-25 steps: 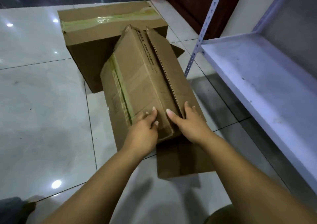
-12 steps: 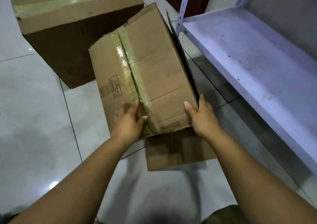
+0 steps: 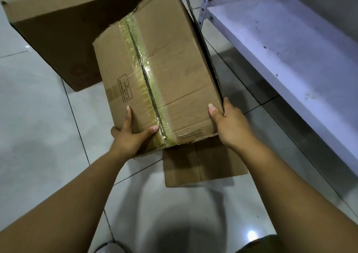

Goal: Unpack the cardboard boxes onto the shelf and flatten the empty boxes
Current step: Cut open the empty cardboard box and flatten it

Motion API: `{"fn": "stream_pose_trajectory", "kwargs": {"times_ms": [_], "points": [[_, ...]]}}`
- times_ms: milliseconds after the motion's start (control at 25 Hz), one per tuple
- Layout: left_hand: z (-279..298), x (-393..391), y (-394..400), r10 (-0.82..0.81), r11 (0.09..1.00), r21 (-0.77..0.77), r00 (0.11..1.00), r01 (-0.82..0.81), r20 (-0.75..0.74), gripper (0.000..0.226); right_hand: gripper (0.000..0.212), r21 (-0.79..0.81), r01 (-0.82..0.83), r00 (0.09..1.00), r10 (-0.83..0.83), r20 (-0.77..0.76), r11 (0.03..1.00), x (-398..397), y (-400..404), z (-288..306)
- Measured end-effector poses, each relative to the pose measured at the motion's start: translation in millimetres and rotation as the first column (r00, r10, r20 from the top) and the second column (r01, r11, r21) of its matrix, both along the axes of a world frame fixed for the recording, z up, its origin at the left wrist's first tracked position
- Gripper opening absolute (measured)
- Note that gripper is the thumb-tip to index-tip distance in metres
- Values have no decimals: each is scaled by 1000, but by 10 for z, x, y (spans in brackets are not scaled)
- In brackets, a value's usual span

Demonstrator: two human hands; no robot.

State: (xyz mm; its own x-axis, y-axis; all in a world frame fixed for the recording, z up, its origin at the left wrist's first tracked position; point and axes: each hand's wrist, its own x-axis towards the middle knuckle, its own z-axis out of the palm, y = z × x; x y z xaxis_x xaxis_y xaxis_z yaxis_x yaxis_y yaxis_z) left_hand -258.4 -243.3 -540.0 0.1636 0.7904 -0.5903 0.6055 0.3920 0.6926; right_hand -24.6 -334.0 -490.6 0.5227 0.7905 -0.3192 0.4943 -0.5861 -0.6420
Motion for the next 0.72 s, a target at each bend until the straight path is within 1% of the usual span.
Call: {"fn": "stream_pose_trajectory", "kwargs": {"times_ms": [120, 320, 400, 520, 640, 680, 720], "points": [[21, -35, -36, 7, 1000, 29, 999, -6, -38, 109, 71, 13, -4, 1000, 5, -24, 1000, 12, -14, -69], [134, -229, -170, -69, 998, -1, 979, 70, -194, 117, 59, -21, 27, 994, -29, -108, 999, -87, -177, -125], [191, -314, -229, -112, 993, -3, 945, 117, -306, 114, 59, -75, 53, 987, -63, -149, 996, -141, -271, -154], [275, -376, -301, -164, 980, 20, 859, 198, -486, 107, 57, -168, 119, 955, -159, -252, 979, -219, -383, -258], [287, -389, -344, -180, 971, 25, 801, 236, -571, 107, 31, -202, 182, 907, -243, -342, 962, -300, -410, -402], [271, -367, -355, -189, 970, 16, 791, 244, -582, 106, 29, -206, 196, 905, -258, -339, 959, -298, -411, -451], [248, -334, -375, -200, 968, 4, 786, 249, -585, 105, 31, -210, 202, 914, -261, -311, 957, -276, -419, -501]]}}
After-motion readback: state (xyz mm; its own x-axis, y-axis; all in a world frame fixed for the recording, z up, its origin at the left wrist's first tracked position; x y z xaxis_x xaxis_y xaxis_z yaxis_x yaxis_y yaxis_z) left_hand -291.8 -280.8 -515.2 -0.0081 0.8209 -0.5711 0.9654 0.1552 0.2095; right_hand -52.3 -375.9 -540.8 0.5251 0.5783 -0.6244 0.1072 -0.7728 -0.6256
